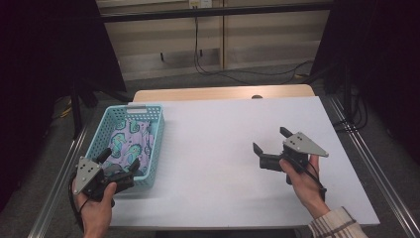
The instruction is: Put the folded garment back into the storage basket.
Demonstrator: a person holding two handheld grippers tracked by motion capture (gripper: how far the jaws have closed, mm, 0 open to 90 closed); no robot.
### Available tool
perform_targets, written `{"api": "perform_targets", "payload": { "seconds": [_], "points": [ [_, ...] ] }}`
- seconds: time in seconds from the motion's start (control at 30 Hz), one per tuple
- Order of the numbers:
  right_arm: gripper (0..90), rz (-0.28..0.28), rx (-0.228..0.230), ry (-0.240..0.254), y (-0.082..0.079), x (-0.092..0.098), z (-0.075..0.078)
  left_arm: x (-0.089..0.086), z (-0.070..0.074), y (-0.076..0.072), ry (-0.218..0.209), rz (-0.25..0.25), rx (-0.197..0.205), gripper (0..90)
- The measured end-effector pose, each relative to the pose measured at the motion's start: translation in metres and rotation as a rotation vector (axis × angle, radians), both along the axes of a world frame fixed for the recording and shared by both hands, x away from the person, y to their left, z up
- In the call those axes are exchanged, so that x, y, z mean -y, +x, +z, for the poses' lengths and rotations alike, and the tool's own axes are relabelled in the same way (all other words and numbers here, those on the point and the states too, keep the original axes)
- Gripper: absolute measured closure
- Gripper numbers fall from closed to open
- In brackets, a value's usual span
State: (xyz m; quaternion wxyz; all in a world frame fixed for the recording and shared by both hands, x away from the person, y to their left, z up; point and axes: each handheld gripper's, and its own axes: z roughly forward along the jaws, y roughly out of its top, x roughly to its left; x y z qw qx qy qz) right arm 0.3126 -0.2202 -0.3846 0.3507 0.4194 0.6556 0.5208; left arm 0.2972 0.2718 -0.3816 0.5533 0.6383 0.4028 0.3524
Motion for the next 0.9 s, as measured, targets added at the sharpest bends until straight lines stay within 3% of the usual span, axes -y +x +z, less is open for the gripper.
{"api": "perform_targets", "payload": {
  "seconds": [0.1, 0.2, 0.27, 0.43, 0.47, 0.53, 0.6, 0.63, 0.67, 0.77, 0.83, 0.9],
  "points": [
    [1.4, -0.017, 0.006, -0.016, -0.006, 0.009, -0.001, 0.004, 0.0, -0.004, -0.017, 0.0, 0.002, 1.8],
    [1.5, -0.035, 0.006, -0.038, -0.013, 0.017, -0.003, 0.006, 0.0, -0.01, 0.053, -0.02, 0.014, 1.9],
    [1.4, -0.055, 0.008, -0.04, -0.019, 0.025, -0.004, 0.011, -0.004, -0.012, 0.027, -0.006, 0.024, 2.1],
    [1.4, -0.092, 0.006, -0.055, -0.03, 0.037, -0.013, 0.019, -0.015, -0.014, 0.065, -0.011, 0.004, 2.8],
    [1.5, -0.108, 0.001, -0.054, -0.034, 0.04, -0.015, 0.021, -0.016, -0.015, 0.042, -0.009, -0.002, 2.8],
    [1.5, -0.119, 0.002, -0.045, -0.039, 0.044, -0.018, 0.022, -0.018, -0.016, 0.067, -0.013, -0.012, 2.8],
    [1.5, -0.136, 0.005, -0.033, -0.046, 0.049, -0.021, 0.023, -0.02, -0.018, 0.039, -0.013, -0.022, 2.8],
    [1.5, -0.146, 0.003, -0.027, -0.05, 0.051, -0.021, 0.021, -0.02, -0.019, 0.06, -0.009, -0.022, 2.8],
    [1.5, -0.159, 0.009, -0.022, -0.053, 0.053, -0.02, 0.023, -0.02, -0.02, 0.044, -0.003, -0.02, 2.8],
    [1.2, -0.172, 0.013, 0.01, -0.064, 0.059, -0.019, 0.022, -0.02, -0.022, 0.05, -0.007, -0.01, 2.8],
    [1.1, -0.175, 0.011, 0.001, -0.07, 0.06, -0.021, 0.022, -0.023, -0.024, 0.043, -0.005, -0.023, 2.8],
    [1.0, -0.184, 0.015, -0.003, -0.075, 0.06, -0.023, 0.022, -0.027, -0.026, 0.064, -0.004, -0.038, 2.7]
  ]
}}
